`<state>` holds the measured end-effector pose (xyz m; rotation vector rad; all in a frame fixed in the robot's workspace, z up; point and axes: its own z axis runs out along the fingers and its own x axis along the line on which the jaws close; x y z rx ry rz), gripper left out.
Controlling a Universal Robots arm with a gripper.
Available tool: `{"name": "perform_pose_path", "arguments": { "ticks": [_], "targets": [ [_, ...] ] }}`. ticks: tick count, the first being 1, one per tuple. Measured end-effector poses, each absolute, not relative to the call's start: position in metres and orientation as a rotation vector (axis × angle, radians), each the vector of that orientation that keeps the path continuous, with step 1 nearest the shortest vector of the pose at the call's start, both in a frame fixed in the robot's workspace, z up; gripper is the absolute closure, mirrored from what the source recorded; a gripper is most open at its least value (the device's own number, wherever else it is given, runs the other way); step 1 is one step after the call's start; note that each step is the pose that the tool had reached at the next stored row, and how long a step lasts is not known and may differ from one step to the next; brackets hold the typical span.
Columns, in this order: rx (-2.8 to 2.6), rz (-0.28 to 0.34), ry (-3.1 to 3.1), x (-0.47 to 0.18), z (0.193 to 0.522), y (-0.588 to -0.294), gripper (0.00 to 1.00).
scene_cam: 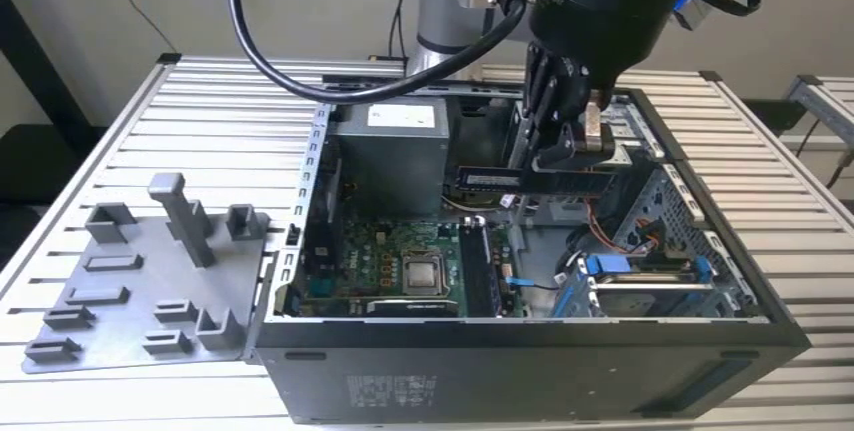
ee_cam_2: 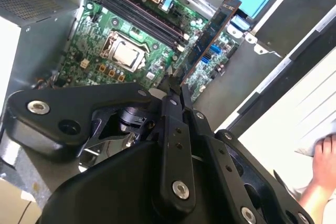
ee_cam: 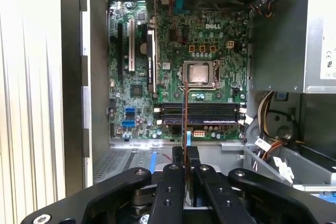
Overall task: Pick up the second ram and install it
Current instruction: 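Pick up the second ram and move it above second insertion slot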
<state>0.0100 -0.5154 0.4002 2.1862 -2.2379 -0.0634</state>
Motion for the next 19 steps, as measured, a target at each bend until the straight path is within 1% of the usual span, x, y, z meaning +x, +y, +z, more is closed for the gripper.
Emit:
{"name": "perform_pose_path", "arguments": {
  "ticks": [8,19],
  "targets": [
    [2.188,-0.06,-2.24,0.01,0.4,-0.514,0.86],
    [2.188,-0.06,-2.24,0.007,0.4,-0.497,0.86]
  ]
}}
